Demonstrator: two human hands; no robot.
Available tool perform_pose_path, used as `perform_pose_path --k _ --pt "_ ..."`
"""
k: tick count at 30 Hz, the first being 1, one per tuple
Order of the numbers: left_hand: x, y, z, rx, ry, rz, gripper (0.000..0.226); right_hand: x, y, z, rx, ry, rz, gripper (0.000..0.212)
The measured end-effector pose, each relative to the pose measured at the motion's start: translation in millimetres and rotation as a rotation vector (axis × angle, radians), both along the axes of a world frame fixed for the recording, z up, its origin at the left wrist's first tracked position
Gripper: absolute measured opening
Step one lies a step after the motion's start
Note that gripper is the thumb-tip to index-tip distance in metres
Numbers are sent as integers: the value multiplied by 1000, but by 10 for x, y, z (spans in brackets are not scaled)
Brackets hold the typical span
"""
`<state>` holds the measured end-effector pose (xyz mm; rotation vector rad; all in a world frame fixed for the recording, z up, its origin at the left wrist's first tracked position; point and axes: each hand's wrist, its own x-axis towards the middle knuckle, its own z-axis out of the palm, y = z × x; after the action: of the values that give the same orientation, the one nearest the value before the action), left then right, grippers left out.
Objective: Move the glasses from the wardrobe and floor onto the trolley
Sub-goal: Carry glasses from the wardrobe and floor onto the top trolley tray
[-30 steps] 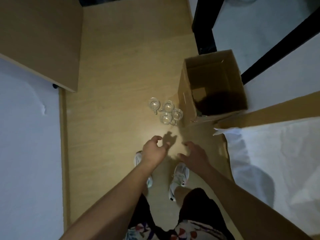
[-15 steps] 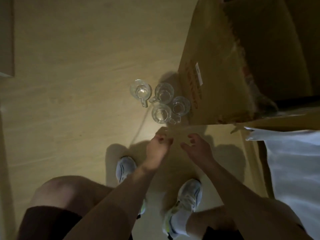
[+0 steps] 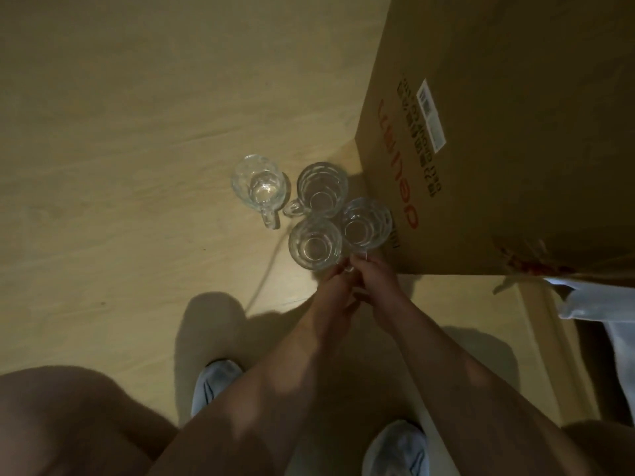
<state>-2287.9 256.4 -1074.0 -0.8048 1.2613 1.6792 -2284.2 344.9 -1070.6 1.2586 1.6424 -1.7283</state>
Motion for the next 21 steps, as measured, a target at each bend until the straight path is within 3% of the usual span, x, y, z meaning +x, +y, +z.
perform_pose_path --k 5,10,16,21 --pt "-21 -59 110 -99 -92 51 35 -20 78 74 -63 -56 -62 11" --pt "-104 -329 808 -160 -208 121 24 102 82 675 -59 -160 -159 13" --pt "-15 -616 2128 -264 -261 92 22 410 29 1944 -101 -288 -171 33" --pt "-311 -939 3634 -207 -309 83 8 194 -159 3436 -96 -277 -184 25"
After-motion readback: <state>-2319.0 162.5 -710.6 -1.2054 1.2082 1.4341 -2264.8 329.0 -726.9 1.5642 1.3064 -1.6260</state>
